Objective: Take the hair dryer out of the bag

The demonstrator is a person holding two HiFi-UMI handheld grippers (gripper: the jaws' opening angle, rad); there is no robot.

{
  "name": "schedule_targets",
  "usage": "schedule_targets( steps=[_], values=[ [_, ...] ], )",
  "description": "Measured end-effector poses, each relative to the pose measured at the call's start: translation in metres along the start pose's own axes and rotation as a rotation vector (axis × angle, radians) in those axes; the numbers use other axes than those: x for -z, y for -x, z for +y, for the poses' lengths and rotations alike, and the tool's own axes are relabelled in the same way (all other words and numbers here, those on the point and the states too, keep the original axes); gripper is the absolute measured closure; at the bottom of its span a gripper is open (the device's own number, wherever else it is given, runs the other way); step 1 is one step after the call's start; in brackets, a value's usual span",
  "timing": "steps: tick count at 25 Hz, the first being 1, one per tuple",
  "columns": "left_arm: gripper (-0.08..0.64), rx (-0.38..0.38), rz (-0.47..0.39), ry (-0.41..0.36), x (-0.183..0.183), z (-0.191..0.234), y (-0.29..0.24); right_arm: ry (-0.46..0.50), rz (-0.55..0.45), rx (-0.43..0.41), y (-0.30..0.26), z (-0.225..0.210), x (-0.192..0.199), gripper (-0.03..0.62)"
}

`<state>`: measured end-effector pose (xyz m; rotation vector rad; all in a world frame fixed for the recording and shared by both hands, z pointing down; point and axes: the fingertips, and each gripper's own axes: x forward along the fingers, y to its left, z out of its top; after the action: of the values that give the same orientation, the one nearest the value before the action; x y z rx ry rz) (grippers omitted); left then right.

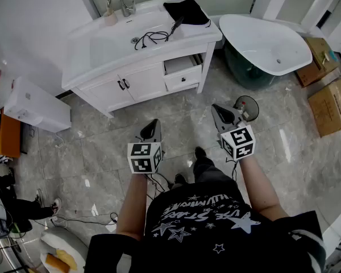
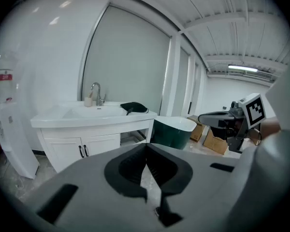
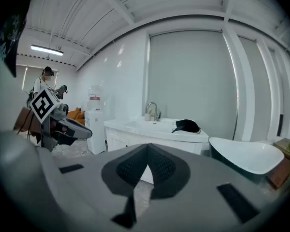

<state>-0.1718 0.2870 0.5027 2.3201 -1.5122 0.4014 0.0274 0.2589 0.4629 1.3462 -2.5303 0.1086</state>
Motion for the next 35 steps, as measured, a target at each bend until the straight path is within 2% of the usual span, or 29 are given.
schedule_targets(
  steps=[14,21,26,30,35],
  values=[
    [0.549,0.001,-0.004,-0.024,0.004,-0.001,0.009,-0.007,-0.005,0.000,0.003,0.011,0.001,0.588],
    [0.549,0.008,0.019,0.025,0.029,0.004,0.027,-0.014,-0.008,0.012,0.009,0.027,0.011,0.586],
    [0.549,0.033,0.006,0.024,0.026,0.000,0.023,-0.011,-0.020,0.064,0.016,0.011,0.008,0.586],
    [0.549,0.097,-0.031,0.002,0.011,-0.014,0.003,-0.041,0.002,0.088,0.010,-0.011,0.021,0.586],
    [0.549,0.083,-0.013,-0.029,-0.008,-0.018,-0.036,-0.082,0.013,0.093,-0.016,-0.049,0.027,0.586]
  ],
)
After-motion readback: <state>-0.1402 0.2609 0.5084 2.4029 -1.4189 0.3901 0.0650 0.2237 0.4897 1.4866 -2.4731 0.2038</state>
